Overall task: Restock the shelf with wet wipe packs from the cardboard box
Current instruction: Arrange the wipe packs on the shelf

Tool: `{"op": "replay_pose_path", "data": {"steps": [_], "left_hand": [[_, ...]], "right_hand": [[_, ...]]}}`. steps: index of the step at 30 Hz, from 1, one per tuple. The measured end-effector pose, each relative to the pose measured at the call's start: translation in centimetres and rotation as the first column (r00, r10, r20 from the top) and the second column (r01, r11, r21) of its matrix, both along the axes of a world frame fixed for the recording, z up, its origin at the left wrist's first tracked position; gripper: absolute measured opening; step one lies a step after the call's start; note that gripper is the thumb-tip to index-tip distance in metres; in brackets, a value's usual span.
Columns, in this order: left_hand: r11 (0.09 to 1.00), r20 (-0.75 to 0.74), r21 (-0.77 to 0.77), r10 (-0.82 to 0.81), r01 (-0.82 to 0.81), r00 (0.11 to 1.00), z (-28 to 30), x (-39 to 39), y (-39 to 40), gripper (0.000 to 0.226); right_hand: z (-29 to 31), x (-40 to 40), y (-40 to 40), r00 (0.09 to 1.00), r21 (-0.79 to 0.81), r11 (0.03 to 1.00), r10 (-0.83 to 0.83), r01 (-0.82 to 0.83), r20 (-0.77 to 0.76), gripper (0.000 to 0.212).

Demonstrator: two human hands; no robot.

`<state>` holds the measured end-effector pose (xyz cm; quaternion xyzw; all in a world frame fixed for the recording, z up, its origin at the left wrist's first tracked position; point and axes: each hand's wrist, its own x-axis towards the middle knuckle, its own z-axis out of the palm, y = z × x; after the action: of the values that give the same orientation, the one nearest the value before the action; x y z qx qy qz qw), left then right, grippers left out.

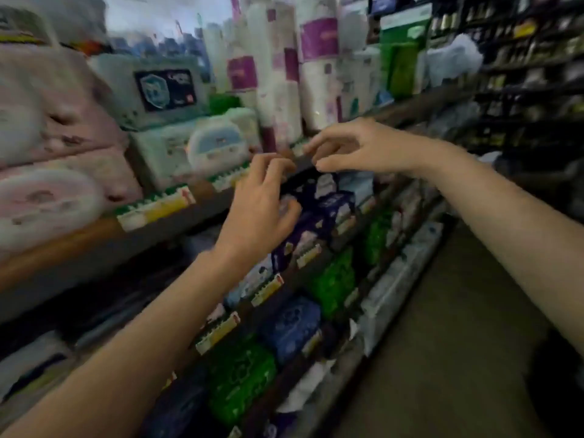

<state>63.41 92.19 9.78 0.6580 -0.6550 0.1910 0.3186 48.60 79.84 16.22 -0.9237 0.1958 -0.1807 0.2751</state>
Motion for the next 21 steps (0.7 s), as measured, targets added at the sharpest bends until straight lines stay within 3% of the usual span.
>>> {"op": "replay_pose_path", "data": {"steps": [3, 6, 10, 13, 17, 21], "left_hand": [[0.94, -0.05, 0.283, -0.183, 0.19, 0.982, -6.5, -7.5, -4.9, 0.046], [0.784, -0.06, 0.524, -0.355, 0.332, 0.933, -13.3, -16.1, -8.6, 0.047], [0.569, -0.165, 0.68, -0.497, 0.463, 0.852, -20.5, -28.9, -11.3, 0.045], [0.395, -0.293, 0.736, -0.546, 0.55, 0.785, -25.9, -37.8, -11.3, 0.042], [0.158, -0.373, 0.834, -0.545, 0.529, 0.751, -34.4, -47.6, -8.4, 0.04], [-0.007, -0.352, 0.905, -0.576, 0.426, 0.738, -41.4, -53.7, -5.3, 0.042]], "right_hand": [[-9.0, -10.2, -3.2, 0.951, 0.232, 0.925, -0.273, 0.3, -0.143, 0.031], [-19.0, -23.0, -4.5, 0.77, 0.24, 0.764, -0.469, 0.6, -0.434, 0.033], [-30.8, -41.0, 0.5, 0.479, 0.296, 0.384, -0.589, 0.875, -0.651, 0.019], [-37.9, -50.6, 6.6, 0.326, 0.304, 0.139, -0.582, 0.943, -0.745, 0.011], [-46.2, -56.9, 13.7, 0.266, 0.359, -0.101, -0.495, 0.928, -0.827, 0.021], [-54.3, -57.9, 17.8, 0.311, 0.455, -0.25, -0.456, 0.854, -0.834, 0.031]]}}
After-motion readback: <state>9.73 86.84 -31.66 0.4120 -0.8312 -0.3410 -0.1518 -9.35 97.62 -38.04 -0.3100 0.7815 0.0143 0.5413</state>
